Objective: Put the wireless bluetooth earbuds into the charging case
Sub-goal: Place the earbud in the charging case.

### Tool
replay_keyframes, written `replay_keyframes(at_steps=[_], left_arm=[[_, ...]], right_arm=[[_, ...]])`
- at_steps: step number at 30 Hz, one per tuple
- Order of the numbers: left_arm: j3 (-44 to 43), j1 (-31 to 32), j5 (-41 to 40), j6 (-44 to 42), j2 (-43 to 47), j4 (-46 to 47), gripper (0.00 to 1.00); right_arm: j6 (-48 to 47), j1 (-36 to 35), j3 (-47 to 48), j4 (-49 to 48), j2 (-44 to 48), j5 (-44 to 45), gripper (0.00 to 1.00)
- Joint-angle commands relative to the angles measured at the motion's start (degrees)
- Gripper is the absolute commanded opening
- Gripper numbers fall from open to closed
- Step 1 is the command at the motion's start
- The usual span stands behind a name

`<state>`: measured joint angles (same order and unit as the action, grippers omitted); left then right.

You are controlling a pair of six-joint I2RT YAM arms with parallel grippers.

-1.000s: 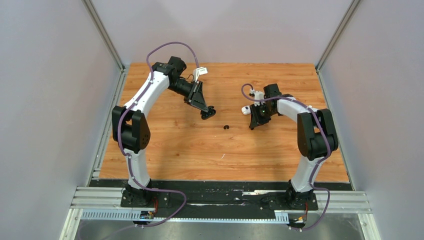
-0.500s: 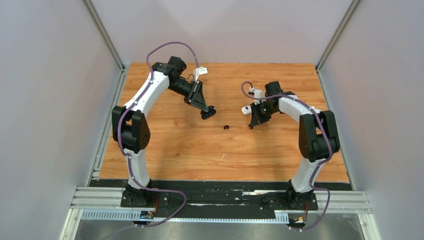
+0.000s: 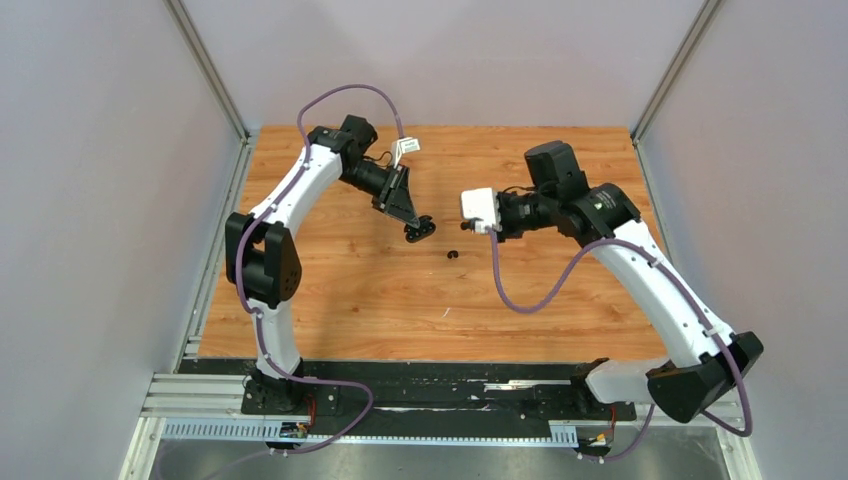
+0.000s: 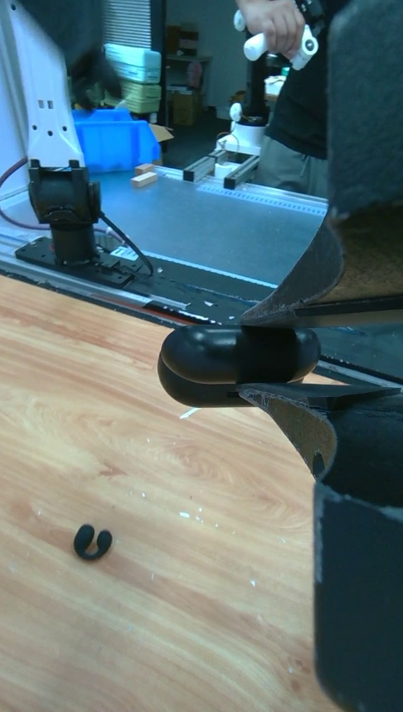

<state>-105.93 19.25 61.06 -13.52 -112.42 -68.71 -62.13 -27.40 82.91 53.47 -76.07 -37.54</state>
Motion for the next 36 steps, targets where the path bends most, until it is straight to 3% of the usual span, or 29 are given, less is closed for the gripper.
replay_keyframes(at_steps=[1,12,22,36], left_arm=[[2.78,2.33,2.59,-3.32,5.52,1.48,0.00],[6.02,5.86,0.91,-2.58,7.83,2.21,0.00],[2.48,5.98,-1.07,-6.82,5.61,-5.37,0.00],[1.04,5.86,1.39,-5.15,4.88,-5.35,0.00]], right_arm=[[-17.31,-8.68,6.09,12.00,-0.68,3.07,0.00],[-17.34,-16.21,8.51,14.03,-7.27,12.24,0.00],[-14.45,-18.10,11.11,8.05,-11.60,13.65,0.00],[-14.34,-19.61,10.24,3.00,-13.99,15.82,0.00]])
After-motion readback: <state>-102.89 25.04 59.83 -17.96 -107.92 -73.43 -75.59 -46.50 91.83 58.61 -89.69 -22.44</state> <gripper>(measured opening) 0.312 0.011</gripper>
